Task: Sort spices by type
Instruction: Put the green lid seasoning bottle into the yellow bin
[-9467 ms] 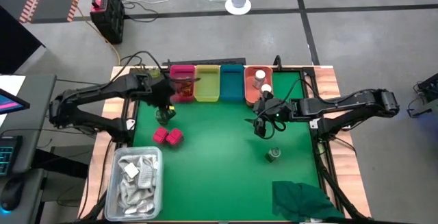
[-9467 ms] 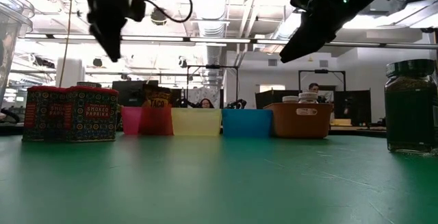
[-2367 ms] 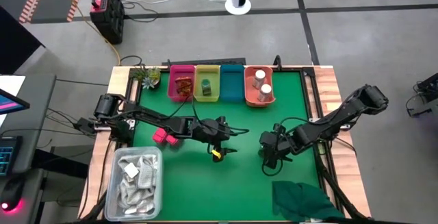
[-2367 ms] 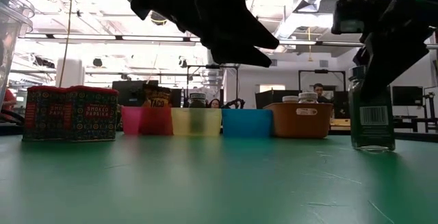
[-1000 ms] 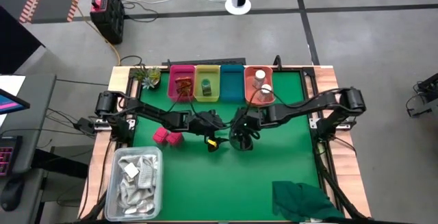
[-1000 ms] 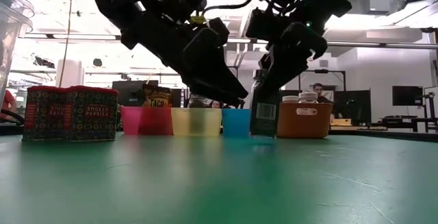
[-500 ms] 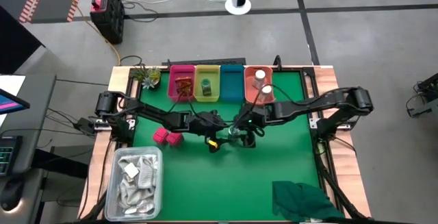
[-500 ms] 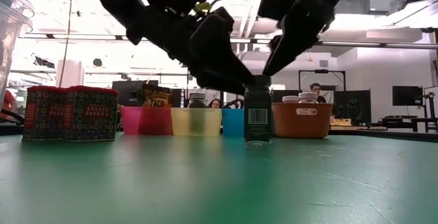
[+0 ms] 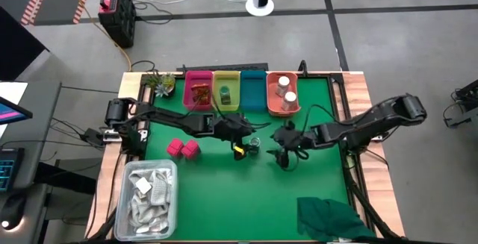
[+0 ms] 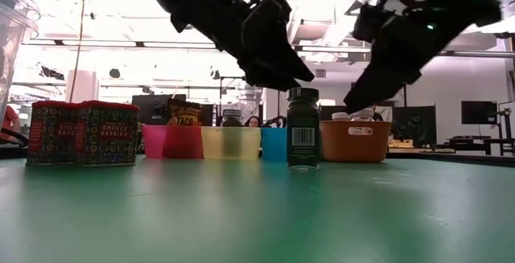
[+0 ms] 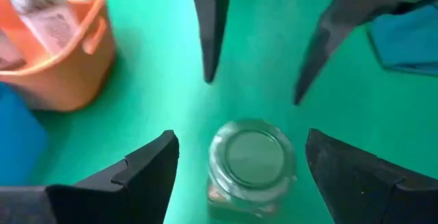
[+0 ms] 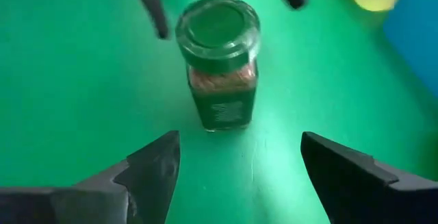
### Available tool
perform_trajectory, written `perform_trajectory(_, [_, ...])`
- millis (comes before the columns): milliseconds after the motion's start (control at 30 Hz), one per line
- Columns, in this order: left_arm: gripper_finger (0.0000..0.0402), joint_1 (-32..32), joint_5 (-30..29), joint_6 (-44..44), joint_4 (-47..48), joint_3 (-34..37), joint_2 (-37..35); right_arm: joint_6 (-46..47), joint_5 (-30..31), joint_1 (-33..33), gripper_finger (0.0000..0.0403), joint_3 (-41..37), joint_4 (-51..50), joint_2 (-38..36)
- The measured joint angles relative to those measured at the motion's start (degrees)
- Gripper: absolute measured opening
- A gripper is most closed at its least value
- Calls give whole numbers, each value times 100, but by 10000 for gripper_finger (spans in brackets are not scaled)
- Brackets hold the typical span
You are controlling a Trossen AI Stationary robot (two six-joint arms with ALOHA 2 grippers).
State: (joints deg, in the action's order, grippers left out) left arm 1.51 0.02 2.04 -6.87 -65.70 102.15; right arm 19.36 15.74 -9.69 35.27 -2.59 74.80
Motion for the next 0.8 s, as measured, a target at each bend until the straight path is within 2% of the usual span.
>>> perform_trajectory(233, [302, 16, 199, -9, 104, -63, 6, 380, 1598, -672, 329, -407, 700, 191])
perform_trajectory(367, [302, 14, 381, -169, 118, -63, 7, 639, 1884, -765, 326, -616, 1329, 257])
perform_trajectory(567, [302, 14, -114, -319, -75, -63, 32, 1306, 2666, -933, 319, -1255, 2338, 278])
perform_trajectory(700, [302, -75, -209, -453, -500, -61, 302, 1355, 3039, -1071, 318, -1525, 2544, 279])
perform_trajectory(800, [302, -124, -238, -507, -720, -61, 529, 1355, 3081, -1076, 318, -1570, 2560, 278])
